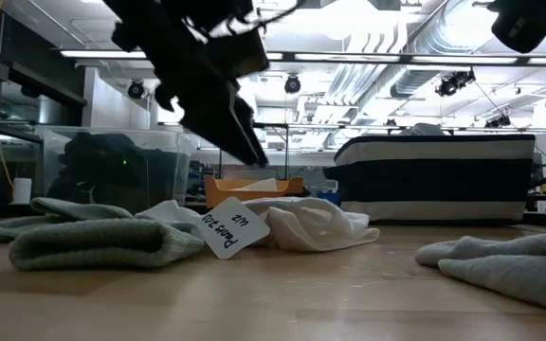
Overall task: Pick & Place Cloths
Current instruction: Put the white underwear into the transparent bin
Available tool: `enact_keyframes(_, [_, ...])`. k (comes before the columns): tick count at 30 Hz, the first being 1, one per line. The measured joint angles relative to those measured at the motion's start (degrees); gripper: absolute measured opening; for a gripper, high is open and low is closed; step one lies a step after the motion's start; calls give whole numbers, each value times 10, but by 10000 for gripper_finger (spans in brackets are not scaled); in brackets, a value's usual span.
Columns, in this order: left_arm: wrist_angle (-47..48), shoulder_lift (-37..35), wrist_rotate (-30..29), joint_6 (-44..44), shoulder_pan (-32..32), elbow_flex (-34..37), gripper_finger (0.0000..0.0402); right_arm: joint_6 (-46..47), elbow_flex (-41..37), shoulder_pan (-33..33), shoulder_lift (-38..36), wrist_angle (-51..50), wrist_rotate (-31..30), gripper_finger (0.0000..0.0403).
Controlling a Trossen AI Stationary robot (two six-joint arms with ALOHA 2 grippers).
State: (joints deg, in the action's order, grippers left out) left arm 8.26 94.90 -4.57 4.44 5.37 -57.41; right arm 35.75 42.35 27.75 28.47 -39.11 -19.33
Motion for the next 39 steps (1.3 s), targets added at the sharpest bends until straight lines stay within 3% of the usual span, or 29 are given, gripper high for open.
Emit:
enact_keyframes(10, [-31,73,-2,3,-1,0,347,0,0,0,0,0,0,124])
enact_keyframes(15, [-32,92,-4,-10,-1,0,321,0,0,0,0,0,0,124])
enact_keyframes(23, [-27,99,-7,-34,-1,0,226,0,0,0,0,1,0,124])
enact_keyframes(33, [-19,92,-31,-34,-1,0,24,0,0,0,0,1,0,124])
enact_keyframes(39, [-23,45,-52,-26,-1,0,33,0,0,0,0,1,0,124])
